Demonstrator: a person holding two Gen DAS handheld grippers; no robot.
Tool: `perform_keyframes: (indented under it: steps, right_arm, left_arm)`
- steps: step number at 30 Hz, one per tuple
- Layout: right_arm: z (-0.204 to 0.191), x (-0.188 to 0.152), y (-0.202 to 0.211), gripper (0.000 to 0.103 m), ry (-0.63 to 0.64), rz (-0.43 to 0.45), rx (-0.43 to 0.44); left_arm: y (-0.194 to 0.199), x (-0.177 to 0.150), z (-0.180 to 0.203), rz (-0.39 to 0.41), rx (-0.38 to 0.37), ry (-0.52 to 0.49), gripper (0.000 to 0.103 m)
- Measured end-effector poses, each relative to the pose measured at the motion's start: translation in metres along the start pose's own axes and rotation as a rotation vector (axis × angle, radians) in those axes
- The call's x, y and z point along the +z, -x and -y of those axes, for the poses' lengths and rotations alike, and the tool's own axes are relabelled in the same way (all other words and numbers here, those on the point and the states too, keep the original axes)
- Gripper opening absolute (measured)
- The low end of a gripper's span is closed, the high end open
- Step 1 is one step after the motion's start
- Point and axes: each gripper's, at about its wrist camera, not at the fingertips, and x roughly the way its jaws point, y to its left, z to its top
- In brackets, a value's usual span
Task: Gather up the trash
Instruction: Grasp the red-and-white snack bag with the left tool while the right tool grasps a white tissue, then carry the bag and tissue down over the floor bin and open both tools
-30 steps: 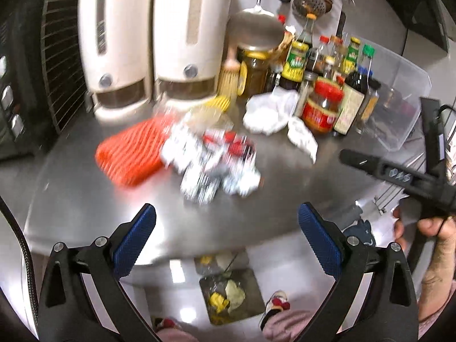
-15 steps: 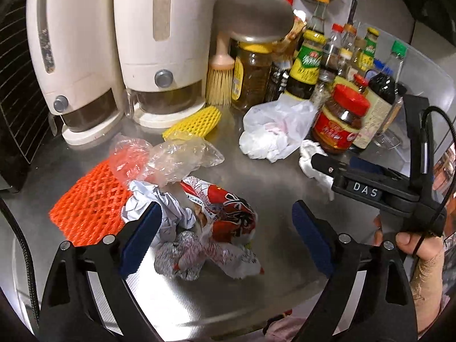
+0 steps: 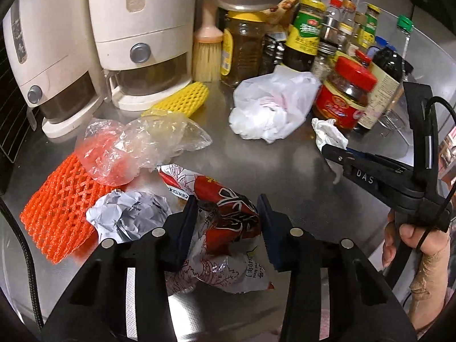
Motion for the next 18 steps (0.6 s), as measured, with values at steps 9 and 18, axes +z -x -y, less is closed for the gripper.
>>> perform_keyframes:
  steps: [9, 18]
  right_arm:
    - [-0.015, -0.022, 0.068, 0.011, 0.034, 0.067, 0.057]
    - [-0.046, -0.070, 0.153, 0.011, 0.096, 0.099, 0.152]
  left_arm:
    - [0.066, -0.008, 0.008, 0.108, -0.010, 0.011, 0.037]
    - [0.150, -0.070, 0.005, 0.190, 0.023, 0.023, 0.037]
